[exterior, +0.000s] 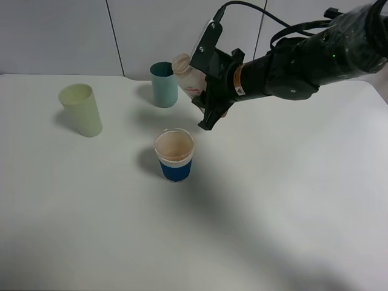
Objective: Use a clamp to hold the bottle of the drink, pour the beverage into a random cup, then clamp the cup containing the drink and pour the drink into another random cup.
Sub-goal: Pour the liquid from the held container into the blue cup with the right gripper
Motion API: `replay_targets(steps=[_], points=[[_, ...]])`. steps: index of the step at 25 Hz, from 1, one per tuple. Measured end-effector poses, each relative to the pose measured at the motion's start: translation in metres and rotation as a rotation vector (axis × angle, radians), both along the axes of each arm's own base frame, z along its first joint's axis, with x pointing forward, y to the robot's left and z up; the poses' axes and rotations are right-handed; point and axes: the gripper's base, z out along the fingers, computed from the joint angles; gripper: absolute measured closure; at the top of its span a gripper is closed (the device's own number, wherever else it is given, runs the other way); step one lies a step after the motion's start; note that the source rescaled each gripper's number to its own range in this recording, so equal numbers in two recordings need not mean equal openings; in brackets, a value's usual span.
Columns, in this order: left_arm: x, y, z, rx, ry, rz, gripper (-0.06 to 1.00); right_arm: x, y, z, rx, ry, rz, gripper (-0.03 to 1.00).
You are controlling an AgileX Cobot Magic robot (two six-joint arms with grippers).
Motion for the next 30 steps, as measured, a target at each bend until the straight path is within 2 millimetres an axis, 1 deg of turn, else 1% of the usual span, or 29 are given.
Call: replay_targets(steps=[4,6,12,15,21,30], points=[[0.0,0.0,0.0,0.0,0.0,0.0,-0.01,-0.004,0.001,-0.003,-0.096,-0.015,0.034,0.96],[0.0,0.0,0.0,0.0,0.0,0.0,-0.01,-0.004,-0.001,0.0,-0.127,-0.029,0.035,0.96],[0.0,0.0,0.0,0.0,0.0,0.0,-0.01,-0.007,-0.006,0.026,-0.164,-0.123,0.068,0.96],[0.0,0.0,0.0,0.0,0.0,0.0,-0.01,-0.008,-0.007,0.032,-0.187,-0.156,0.086,0.96],[0.0,0.0,0.0,0.0,0.0,0.0,-0.01,-0.01,-0.007,0.032,-0.255,-0.189,0.122,0.96],[0.0,0.0,0.0,0.0,0.0,0.0,-0.01,-0.018,0.006,0.032,-0.303,-0.23,0.201,0.96]])
